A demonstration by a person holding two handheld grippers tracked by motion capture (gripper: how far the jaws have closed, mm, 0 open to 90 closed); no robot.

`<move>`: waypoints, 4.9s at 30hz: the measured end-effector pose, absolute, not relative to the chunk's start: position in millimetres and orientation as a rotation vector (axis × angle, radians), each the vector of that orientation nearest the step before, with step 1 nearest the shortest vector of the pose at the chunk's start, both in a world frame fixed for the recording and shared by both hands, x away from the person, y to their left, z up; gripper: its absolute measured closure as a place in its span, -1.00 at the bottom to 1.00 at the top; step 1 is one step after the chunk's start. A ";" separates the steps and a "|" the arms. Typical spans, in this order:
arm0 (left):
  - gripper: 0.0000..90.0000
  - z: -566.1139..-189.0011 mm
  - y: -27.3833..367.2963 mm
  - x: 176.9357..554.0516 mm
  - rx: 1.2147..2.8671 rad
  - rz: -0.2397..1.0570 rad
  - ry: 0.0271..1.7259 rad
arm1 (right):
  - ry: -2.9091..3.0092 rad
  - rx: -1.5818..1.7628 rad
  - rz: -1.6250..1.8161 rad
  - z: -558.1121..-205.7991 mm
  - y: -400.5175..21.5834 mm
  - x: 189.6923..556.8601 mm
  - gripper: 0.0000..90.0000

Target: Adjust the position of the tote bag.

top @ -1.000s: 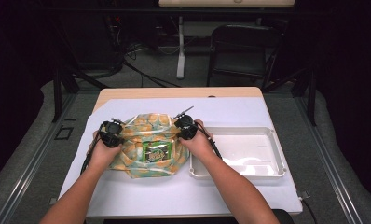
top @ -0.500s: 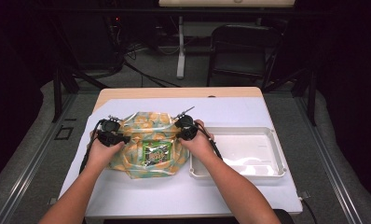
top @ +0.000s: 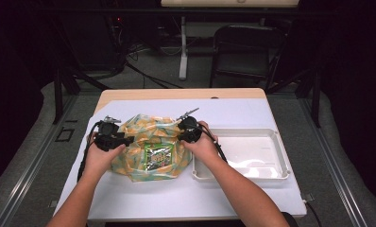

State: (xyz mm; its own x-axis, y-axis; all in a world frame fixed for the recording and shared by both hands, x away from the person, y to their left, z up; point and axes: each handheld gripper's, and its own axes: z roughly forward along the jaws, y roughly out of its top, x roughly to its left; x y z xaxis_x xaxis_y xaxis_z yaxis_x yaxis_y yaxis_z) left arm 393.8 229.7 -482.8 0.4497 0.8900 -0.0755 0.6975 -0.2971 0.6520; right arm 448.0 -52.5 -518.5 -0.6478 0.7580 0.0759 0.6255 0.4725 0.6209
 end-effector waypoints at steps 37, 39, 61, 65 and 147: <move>0.39 -491.6 195.2 370.1 2.136 0.368 1.213 | 2.553 1.084 0.904 -525.1 -15.7 440.9 0.92; 0.40 -492.9 193.0 369.3 2.144 0.365 1.210 | 2.549 1.085 0.908 -525.4 -15.1 441.0 0.98; 0.42 -503.4 181.4 361.3 2.183 0.330 1.181 | 2.540 1.171 0.832 -534.0 -23.3 454.3 0.97; 0.43 -504.0 177.4 359.4 2.192 0.328 1.168 | 2.536 1.190 0.835 -537.3 -24.2 456.3 0.97; 0.86 -511.1 161.0 301.2 2.328 0.254 0.999 | 2.633 0.981 0.897 -523.8 -52.6 377.2 0.74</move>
